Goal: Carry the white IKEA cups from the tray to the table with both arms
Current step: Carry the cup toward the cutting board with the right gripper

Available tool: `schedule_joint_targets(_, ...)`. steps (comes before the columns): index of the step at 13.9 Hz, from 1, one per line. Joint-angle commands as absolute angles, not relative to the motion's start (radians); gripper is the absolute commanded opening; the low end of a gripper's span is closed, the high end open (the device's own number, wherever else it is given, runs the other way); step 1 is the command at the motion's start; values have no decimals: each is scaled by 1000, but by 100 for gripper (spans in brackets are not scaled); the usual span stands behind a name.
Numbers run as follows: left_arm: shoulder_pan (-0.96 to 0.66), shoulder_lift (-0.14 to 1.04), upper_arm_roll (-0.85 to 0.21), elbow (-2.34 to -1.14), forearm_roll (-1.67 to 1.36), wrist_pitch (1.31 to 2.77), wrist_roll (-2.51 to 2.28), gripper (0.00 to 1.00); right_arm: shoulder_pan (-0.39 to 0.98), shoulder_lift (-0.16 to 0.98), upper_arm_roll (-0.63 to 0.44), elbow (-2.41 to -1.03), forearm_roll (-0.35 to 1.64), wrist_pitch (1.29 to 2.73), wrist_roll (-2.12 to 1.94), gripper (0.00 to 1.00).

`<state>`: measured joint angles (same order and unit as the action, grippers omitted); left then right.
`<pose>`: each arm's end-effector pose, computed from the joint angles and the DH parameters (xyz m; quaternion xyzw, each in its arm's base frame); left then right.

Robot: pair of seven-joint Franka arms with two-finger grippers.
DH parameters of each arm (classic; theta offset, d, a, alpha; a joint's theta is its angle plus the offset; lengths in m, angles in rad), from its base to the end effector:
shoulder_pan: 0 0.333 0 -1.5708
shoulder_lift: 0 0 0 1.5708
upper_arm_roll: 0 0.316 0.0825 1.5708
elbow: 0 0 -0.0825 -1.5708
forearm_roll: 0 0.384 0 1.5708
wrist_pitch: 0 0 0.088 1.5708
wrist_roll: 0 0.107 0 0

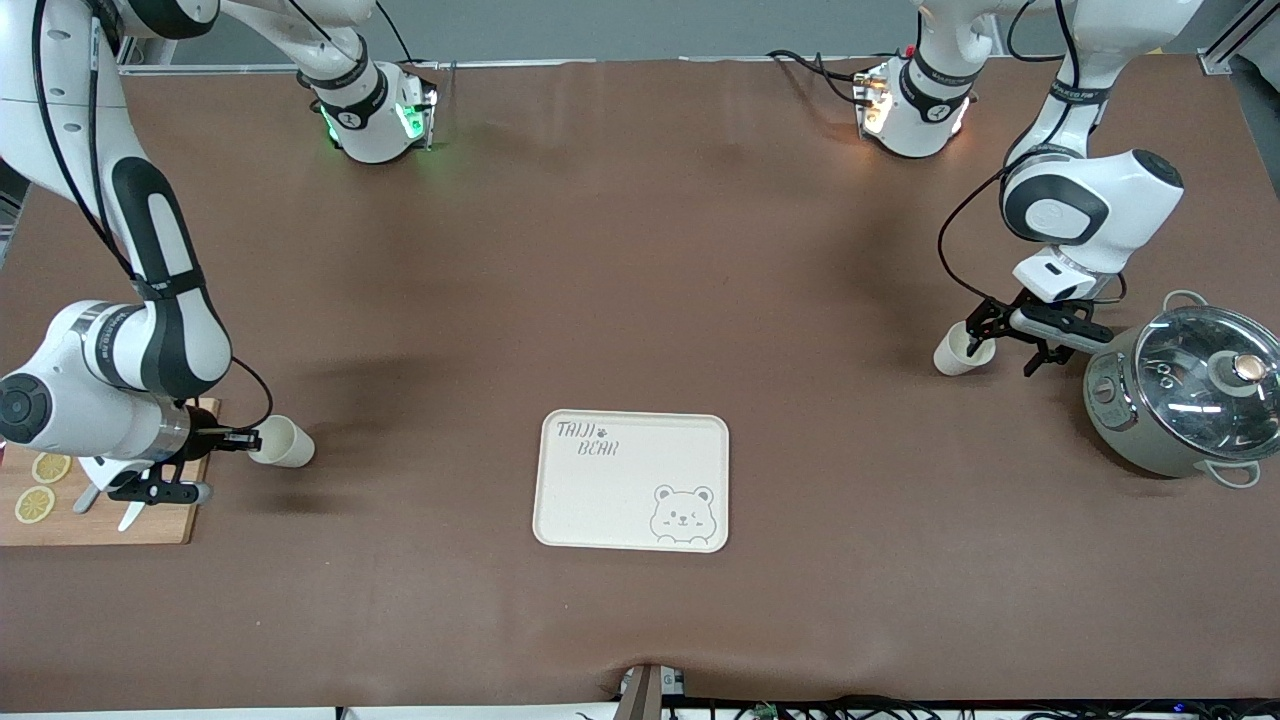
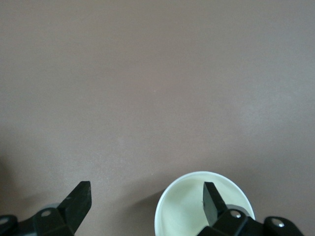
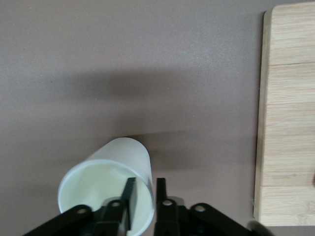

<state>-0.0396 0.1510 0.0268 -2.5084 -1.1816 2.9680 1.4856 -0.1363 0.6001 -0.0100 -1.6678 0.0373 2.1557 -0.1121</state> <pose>0.4599 0.0575 0.2365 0.9601 -0.1733 0.2147 0.0453 0.6626 -0.0954 0.2478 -0.9980 0.0275 0.0540 0.0192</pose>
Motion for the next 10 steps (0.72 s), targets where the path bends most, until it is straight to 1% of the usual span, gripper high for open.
schedule_joint_targets(1, -37, 123, 21, -2513, -1212, 2971, 1488, 100, -160, 563, 12, -1648, 31, 2088, -120, 100)
schedule_joint_targets(4, -26, 126, 34, -2493, -1189, 2912, 1488, 100, -150, 564, 15, -1502, 38, 1929, -112, 100)
schedule_joint_targets(6, 33, 127, 35, -2464, -1100, 2869, 1488, 100, -147, 565, 18, -1403, 35, 1846, -121, 100)
schedule_joint_targets(8, 72, 129, 37, -2427, -1028, 2806, 1459, 100, -123, 566, 20, -1288, 29, 1714, -118, 100)
schedule_joint_targets(10, 72, 130, 37, -2398, -903, 2783, 1338, 100, -83, 565, 8, -1182, 18, 1576, -112, 100)
